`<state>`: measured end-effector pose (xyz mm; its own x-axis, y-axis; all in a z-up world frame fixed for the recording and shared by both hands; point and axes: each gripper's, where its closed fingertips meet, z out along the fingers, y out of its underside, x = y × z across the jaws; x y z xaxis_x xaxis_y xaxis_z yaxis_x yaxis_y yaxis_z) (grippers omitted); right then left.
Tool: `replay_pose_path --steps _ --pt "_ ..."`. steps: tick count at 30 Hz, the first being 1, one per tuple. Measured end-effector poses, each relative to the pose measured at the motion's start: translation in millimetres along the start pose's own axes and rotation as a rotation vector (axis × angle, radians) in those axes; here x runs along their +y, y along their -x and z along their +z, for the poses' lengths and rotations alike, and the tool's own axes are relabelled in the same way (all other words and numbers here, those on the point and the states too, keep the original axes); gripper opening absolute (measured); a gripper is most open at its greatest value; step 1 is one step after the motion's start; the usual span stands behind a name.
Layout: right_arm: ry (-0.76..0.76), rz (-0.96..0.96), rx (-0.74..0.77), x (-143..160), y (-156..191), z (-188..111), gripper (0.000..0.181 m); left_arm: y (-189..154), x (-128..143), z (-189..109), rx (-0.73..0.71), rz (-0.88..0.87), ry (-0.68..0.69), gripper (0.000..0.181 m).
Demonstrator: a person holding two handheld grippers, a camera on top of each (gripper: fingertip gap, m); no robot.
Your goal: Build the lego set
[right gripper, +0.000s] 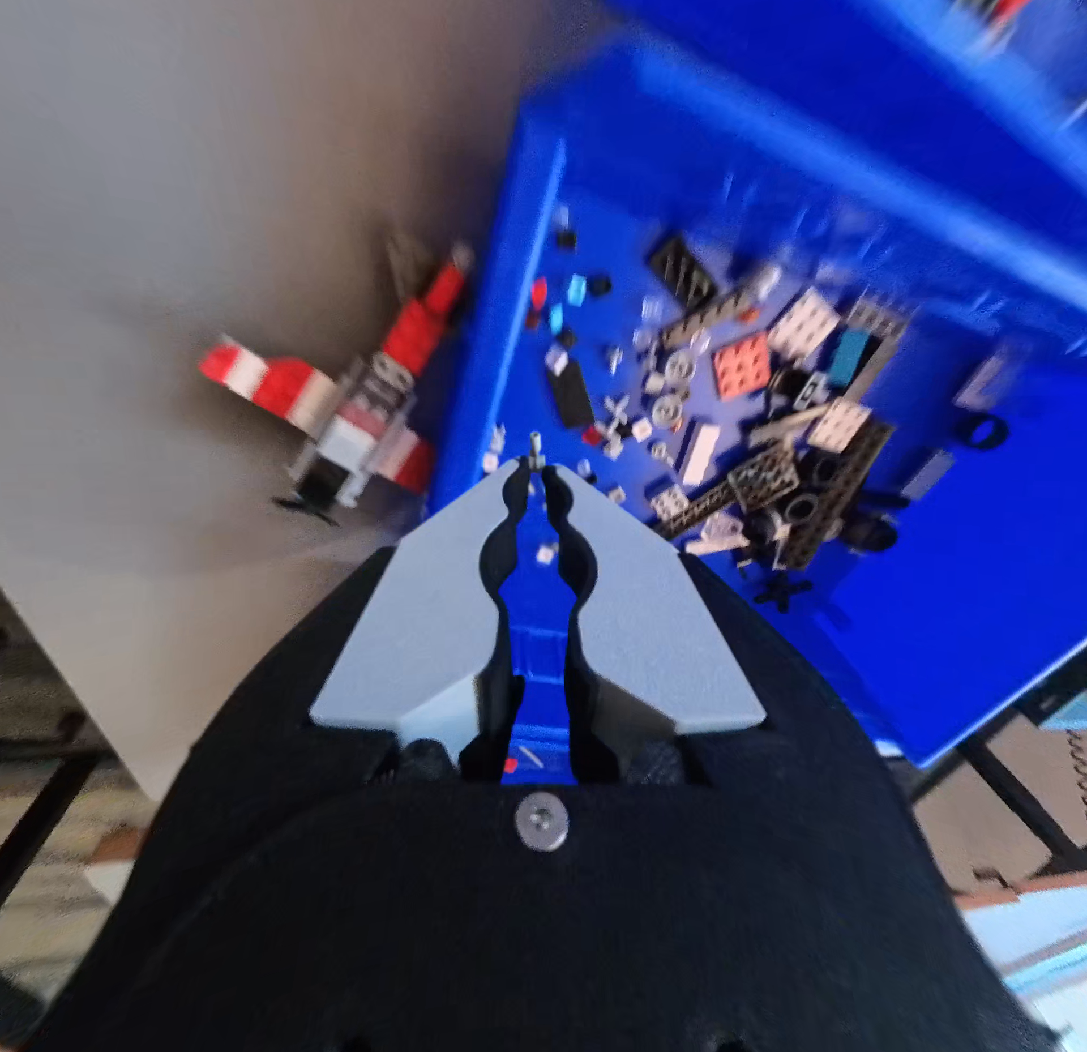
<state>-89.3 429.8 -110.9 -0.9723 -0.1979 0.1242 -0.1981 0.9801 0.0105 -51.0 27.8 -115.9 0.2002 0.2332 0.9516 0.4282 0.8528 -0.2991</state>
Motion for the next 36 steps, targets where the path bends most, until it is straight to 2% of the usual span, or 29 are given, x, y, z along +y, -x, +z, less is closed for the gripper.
replay_pose_path --steps 3,7,12,16,19,23,36 --pt "-0.137 0.010 0.015 -55.8 14.7 -20.6 0.005 -1.5 1.5 -2.1 0.007 -0.006 -0.003 0.017" --pt "-0.321 0.022 0.015 -136.6 40.0 -27.7 0.005 -5.1 8.8 -7.4 0.024 -0.029 0.010 0.017" --pt "-0.533 0.178 0.022 -223.3 48.7 -2.6 0.005 -9.2 14.6 -14.7 0.056 -0.071 0.025 0.017" --pt "-0.647 0.361 0.026 -270.1 45.1 18.8 0.005 -12.1 15.7 -19.3 0.089 -0.109 0.038 0.017" --pt "-0.647 0.448 0.060 -285.5 38.6 33.5 0.005 -13.9 17.2 -21.7 0.108 -0.129 0.054 0.017" --pt "-0.597 0.454 0.108 -292.3 35.5 49.9 0.005 -15.7 19.3 -23.1 0.126 -0.145 0.073 0.017" --pt "-0.542 0.460 0.118 -304.5 29.8 62.4 0.006 -17.0 17.9 -26.8 0.148 -0.178 0.078 0.017"
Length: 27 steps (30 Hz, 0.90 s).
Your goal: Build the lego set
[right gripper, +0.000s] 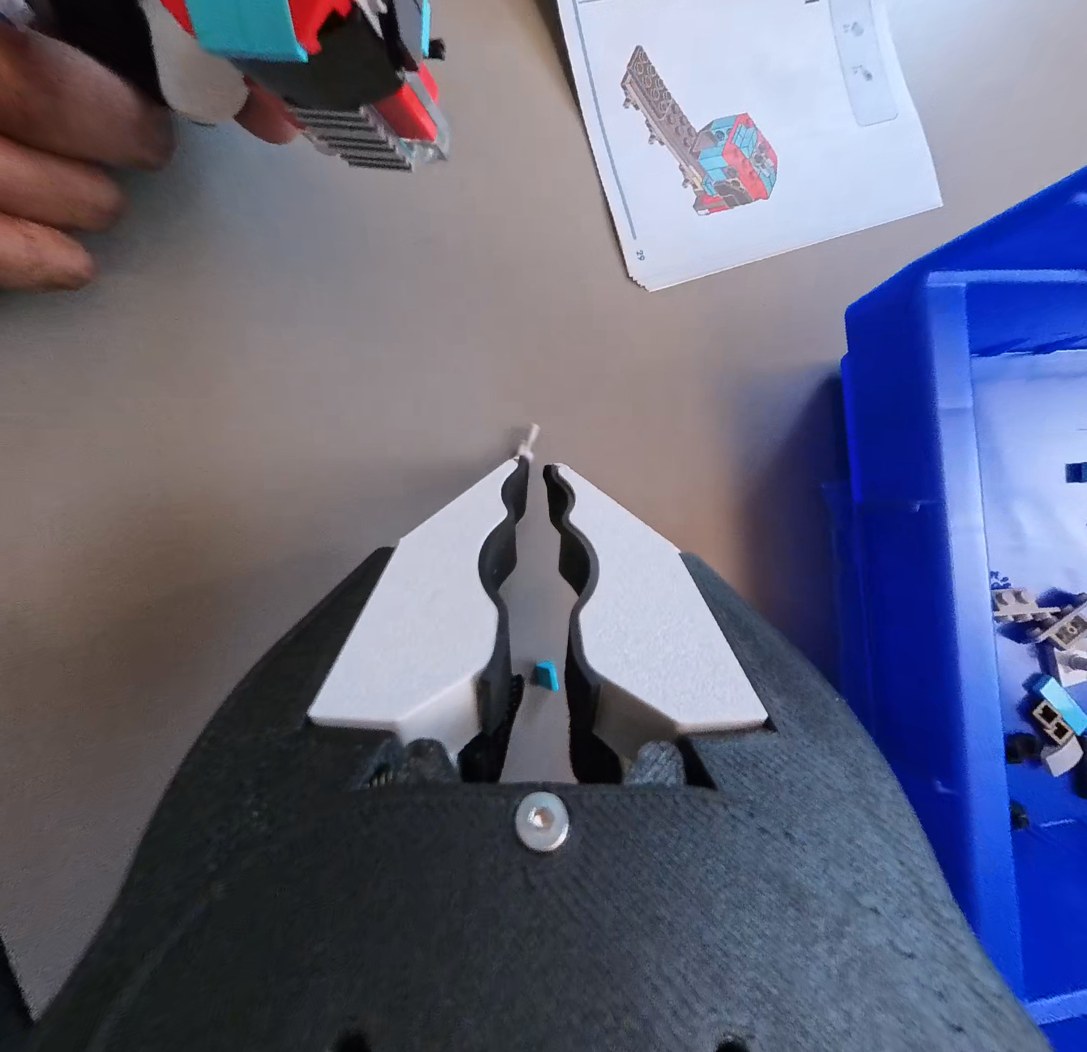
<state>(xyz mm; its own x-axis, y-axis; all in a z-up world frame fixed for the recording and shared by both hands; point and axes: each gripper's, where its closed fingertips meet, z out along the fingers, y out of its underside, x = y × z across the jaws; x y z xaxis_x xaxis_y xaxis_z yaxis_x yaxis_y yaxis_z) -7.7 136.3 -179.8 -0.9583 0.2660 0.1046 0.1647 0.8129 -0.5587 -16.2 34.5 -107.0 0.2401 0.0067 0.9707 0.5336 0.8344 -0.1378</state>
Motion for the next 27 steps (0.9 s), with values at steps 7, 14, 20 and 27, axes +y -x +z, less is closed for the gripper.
replay_pose_path --steps 7,14,20,27 --pt "-0.012 0.004 0.007 3.3 -7.5 -6.7 0.007 0.8 -1.1 0.2 -0.006 0.003 -0.006 0.017" --pt "-0.014 -0.018 0.000 7.4 -3.6 -4.3 0.008 2.0 -1.2 0.3 -0.017 0.010 -0.010 0.017" --pt "-0.007 -0.040 -0.002 3.8 1.0 3.3 0.008 1.3 -1.5 -0.3 -0.012 0.009 -0.013 0.017" --pt "-0.029 -0.094 -0.017 -7.3 15.5 8.9 0.008 0.2 -2.1 -1.0 -0.002 0.003 -0.015 0.017"
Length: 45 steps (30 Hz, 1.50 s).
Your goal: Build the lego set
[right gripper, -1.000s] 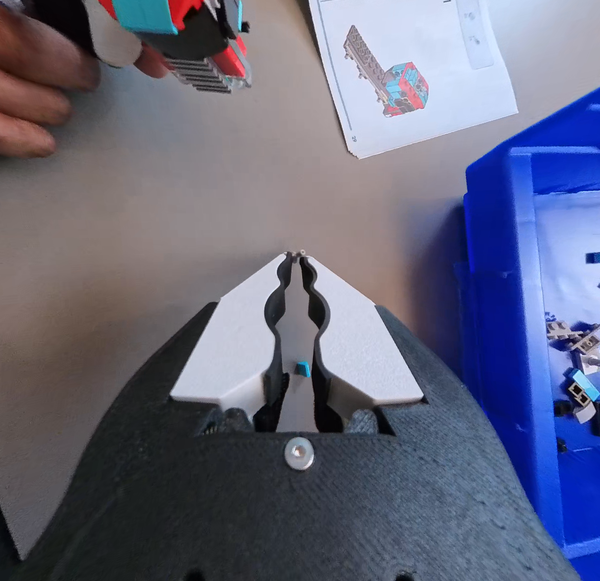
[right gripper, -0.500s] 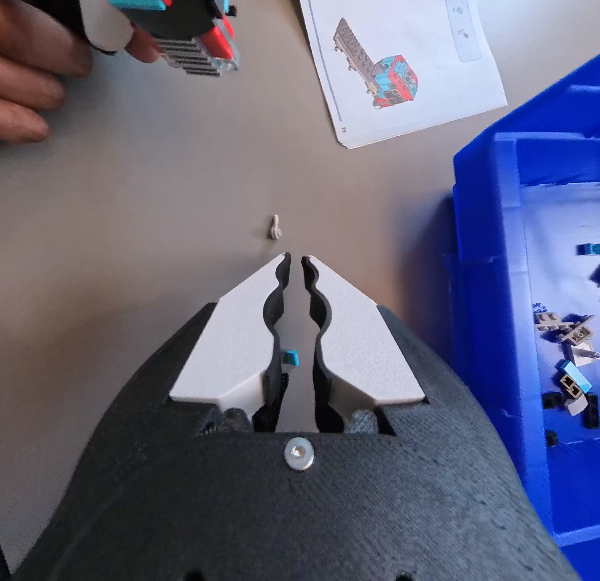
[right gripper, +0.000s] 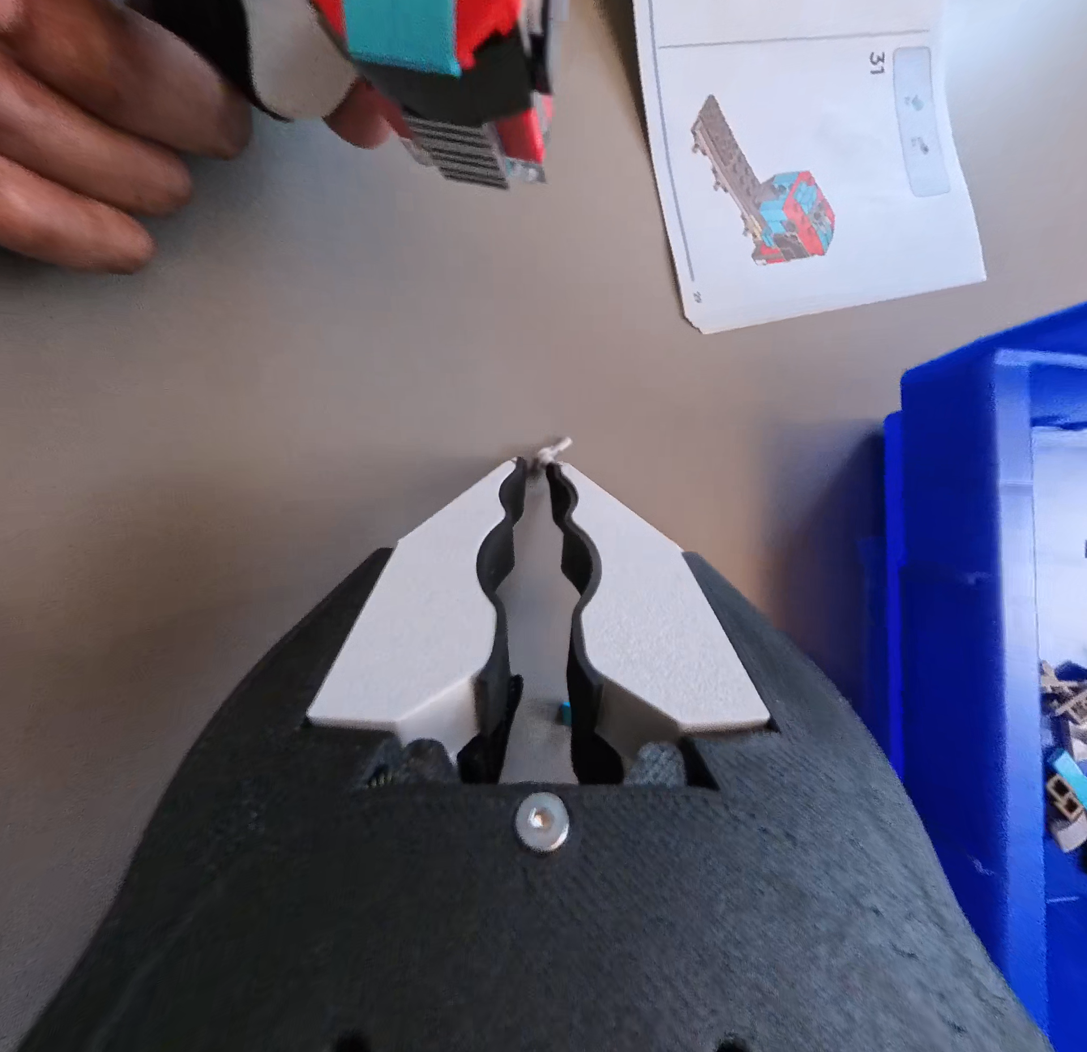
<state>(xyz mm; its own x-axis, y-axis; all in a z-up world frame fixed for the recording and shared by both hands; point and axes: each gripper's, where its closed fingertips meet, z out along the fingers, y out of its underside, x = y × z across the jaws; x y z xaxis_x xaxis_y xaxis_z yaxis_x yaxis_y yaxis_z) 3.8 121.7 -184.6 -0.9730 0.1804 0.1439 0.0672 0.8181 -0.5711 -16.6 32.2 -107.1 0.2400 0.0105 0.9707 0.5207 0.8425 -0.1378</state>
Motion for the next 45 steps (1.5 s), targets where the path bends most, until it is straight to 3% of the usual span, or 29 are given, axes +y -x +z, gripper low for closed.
replay_pose_path --steps 8,14,26,40,45 --pt "-0.035 -0.081 0.006 -12.0 12.3 4.1 0.008 -0.9 -0.4 -0.6 0.008 -0.007 0.000 0.017" --pt "-0.058 -0.137 0.039 -16.9 2.9 -2.0 0.008 -1.1 -1.5 -1.9 0.010 -0.011 -0.004 0.017" --pt "-0.018 -0.436 -0.089 -10.5 2.8 -0.3 0.011 -0.6 -1.6 -2.5 0.006 -0.012 -0.003 0.017" --pt "0.046 -0.453 -0.171 -12.0 1.7 9.9 0.008 -1.0 -2.6 -3.0 0.013 -0.022 -0.005 0.017" --pt "0.006 -0.361 -0.183 -17.2 3.3 5.8 0.009 -1.1 -2.9 -3.2 0.014 -0.024 -0.006 0.017"
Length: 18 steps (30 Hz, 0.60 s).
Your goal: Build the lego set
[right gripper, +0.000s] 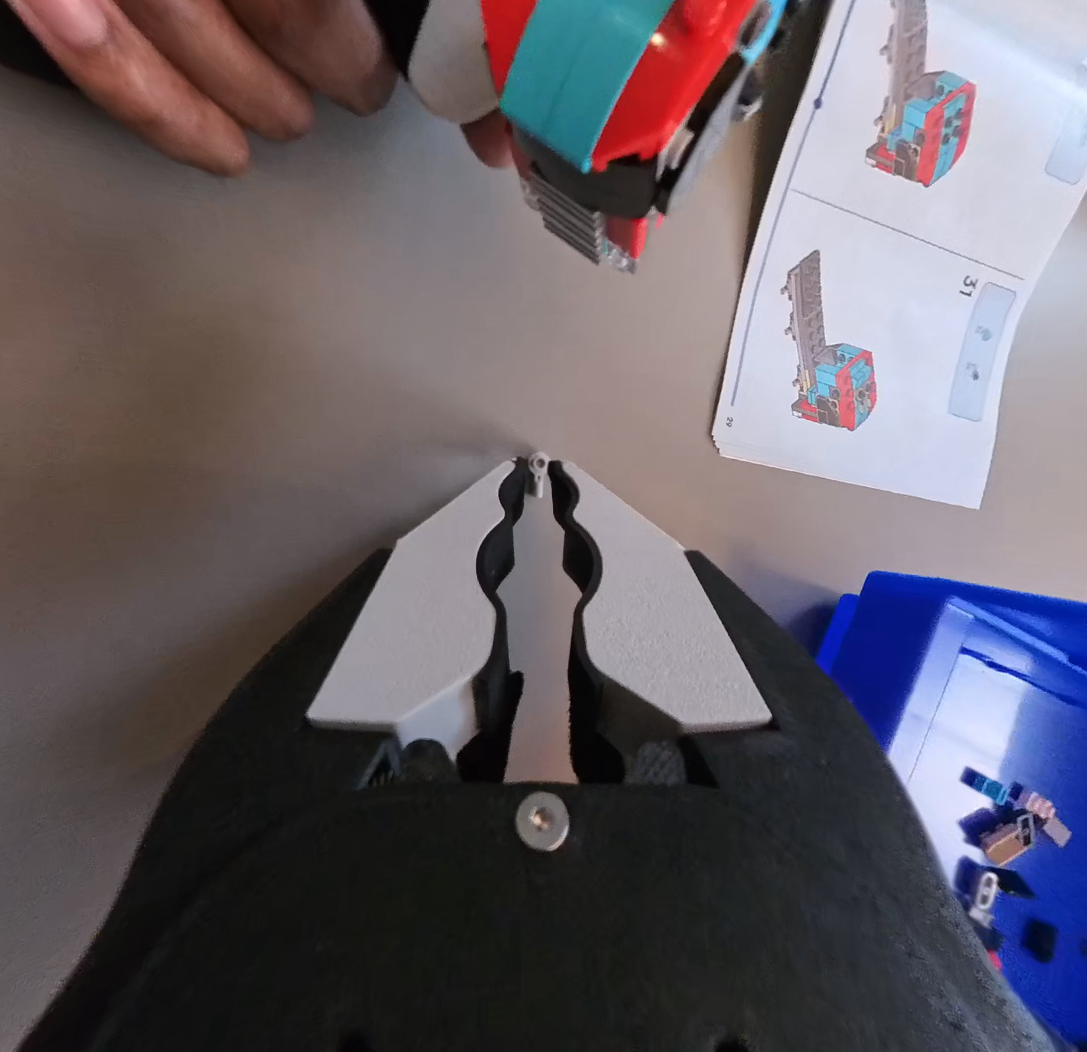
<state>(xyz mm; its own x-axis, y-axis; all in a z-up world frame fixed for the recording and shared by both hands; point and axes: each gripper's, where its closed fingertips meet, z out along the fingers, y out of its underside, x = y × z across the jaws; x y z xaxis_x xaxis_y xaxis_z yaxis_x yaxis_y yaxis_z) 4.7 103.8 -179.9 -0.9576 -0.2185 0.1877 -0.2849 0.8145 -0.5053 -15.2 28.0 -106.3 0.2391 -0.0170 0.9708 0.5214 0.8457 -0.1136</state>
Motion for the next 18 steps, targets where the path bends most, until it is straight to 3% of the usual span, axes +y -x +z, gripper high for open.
replay_pose_path --steps 12,18 --pt "-0.002 0.161 0.045 2.9 -6.5 6.8 0.007 4.4 -0.9 -0.4 -0.038 0.015 -0.015 0.017" --pt "-0.149 0.315 0.129 -26.4 -21.9 -21.3 0.007 10.8 -4.6 -2.1 -0.092 0.027 -0.052 0.017"
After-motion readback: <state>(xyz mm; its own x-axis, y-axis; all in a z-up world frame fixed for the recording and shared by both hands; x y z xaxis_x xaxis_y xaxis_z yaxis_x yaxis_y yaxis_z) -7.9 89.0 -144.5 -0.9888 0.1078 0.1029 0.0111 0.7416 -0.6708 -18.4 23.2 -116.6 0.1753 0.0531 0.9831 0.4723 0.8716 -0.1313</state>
